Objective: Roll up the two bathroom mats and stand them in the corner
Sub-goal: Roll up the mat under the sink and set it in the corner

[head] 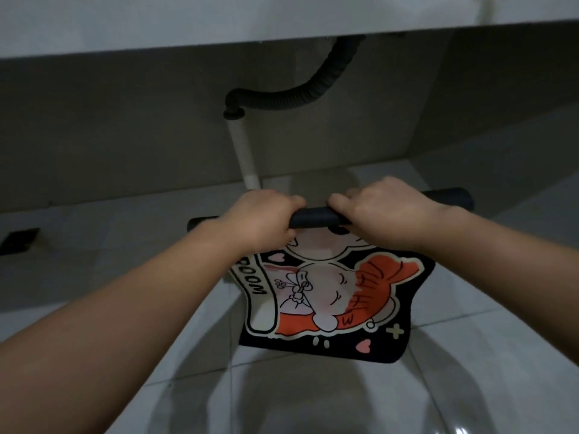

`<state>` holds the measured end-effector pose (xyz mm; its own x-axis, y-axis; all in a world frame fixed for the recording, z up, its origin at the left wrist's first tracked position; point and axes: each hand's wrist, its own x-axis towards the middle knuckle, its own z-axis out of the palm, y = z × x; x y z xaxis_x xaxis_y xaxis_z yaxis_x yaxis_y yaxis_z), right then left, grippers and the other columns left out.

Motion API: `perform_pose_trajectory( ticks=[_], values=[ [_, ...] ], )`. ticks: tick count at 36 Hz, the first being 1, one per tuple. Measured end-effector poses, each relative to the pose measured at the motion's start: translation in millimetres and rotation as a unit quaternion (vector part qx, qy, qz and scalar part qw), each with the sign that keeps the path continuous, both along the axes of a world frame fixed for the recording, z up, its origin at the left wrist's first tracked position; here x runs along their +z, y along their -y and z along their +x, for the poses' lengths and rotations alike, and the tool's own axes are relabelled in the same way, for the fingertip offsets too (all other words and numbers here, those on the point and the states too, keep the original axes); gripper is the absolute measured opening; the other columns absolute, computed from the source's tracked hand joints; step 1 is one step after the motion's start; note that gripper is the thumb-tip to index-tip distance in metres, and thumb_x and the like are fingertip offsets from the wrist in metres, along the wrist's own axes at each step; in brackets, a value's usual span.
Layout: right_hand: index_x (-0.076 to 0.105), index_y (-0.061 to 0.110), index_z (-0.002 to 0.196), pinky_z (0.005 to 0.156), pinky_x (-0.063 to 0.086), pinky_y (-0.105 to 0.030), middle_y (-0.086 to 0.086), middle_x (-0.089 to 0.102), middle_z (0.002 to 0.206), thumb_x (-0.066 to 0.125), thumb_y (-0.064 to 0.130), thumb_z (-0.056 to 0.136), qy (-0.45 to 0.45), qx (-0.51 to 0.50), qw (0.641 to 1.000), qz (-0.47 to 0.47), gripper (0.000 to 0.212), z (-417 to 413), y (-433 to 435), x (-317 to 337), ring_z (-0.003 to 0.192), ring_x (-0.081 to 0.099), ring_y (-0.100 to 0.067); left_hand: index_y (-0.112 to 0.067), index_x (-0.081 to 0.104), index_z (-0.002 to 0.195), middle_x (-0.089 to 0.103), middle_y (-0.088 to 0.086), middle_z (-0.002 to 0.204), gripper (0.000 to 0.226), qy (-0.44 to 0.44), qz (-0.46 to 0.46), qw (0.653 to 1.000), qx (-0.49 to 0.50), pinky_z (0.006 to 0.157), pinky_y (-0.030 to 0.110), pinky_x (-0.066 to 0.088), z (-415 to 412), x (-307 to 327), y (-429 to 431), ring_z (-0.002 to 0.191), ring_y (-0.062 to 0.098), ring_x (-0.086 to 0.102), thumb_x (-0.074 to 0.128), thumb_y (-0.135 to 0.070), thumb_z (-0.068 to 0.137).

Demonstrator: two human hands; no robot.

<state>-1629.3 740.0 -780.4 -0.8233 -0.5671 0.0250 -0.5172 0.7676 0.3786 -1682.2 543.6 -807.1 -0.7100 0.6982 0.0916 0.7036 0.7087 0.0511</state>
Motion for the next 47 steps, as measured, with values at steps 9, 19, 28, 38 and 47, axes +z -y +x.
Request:
perform_pose_trajectory(
  ticks=[9, 19, 28, 38, 47],
  values=[
    [0.052, 0.030, 0.091, 0.052, 0.039, -0.028, 0.005, 0.058, 0.075, 0.063, 0.049, 0.079, 0.242, -0.164, 0.940, -0.175, 0.025, -5.3, -0.5, 3.7, 0.070, 0.056, -0.018, -0.017, 0.050, 0.099, 0.065, 0.001, 0.089, 0.041, -0.170, 0.008, 0.985, 0.029, 0.056, 0.030, 0.029, 16.1, -18.3, -13.0, 0.080, 0.025, 0.064, 0.053, -0.055, 0.086],
    [0.052, 0.014, 0.091, 0.043, 0.019, -0.026, -0.001, 0.053, 0.063, 0.061, 0.034, 0.083, -0.070, 0.026, 0.996, -0.054, 0.024, 0.9, -9.9, -17.4, 0.050, 0.052, -0.026, -0.026, 0.042, 0.093, 0.057, -0.001, 0.084, 0.039, 0.152, 0.001, 0.987, 0.044, 0.060, 0.033, 0.044, -0.9, 0.9, -5.4, 0.076, 0.022, 0.056, 0.070, -0.039, 0.070],
    [0.051, 0.018, 0.098, 0.054, 0.028, -0.030, -0.001, 0.055, 0.082, 0.031, 0.065, 0.087, -0.037, 0.005, 0.997, -0.063, 0.052, 2.8, 1.3, -14.5, 0.069, 0.057, -0.025, -0.022, 0.058, 0.105, 0.067, 0.007, 0.094, 0.022, 0.080, 0.030, 0.995, 0.041, 0.070, 0.033, 0.049, -1.1, -21.0, -1.4, 0.087, 0.027, 0.063, 0.061, -0.031, 0.085],
    [0.057, 0.026, 0.101, 0.068, 0.048, -0.033, 0.001, 0.064, 0.085, 0.062, 0.037, 0.084, 0.325, -0.169, 0.900, -0.234, 0.021, -9.4, 1.9, 1.7, 0.077, 0.061, -0.019, -0.020, 0.049, 0.098, 0.063, -0.002, 0.091, 0.044, -0.144, 0.033, 0.989, 0.024, 0.059, 0.030, 0.031, 14.1, -21.4, -12.5, 0.083, 0.022, 0.063, 0.057, -0.060, 0.082],
    [0.055, 0.019, 0.104, 0.051, 0.027, -0.029, -0.001, 0.061, 0.081, 0.060, 0.029, 0.084, -0.013, 0.013, 0.997, -0.079, 0.023, -3.5, 0.1, -20.8, 0.070, 0.062, -0.027, -0.028, 0.045, 0.111, 0.060, -0.004, 0.090, 0.054, 0.059, -0.069, 0.995, 0.043, 0.063, 0.031, 0.042, 0.3, 0.2, -8.2, 0.083, 0.022, 0.059, 0.066, -0.053, 0.068]
  ],
)
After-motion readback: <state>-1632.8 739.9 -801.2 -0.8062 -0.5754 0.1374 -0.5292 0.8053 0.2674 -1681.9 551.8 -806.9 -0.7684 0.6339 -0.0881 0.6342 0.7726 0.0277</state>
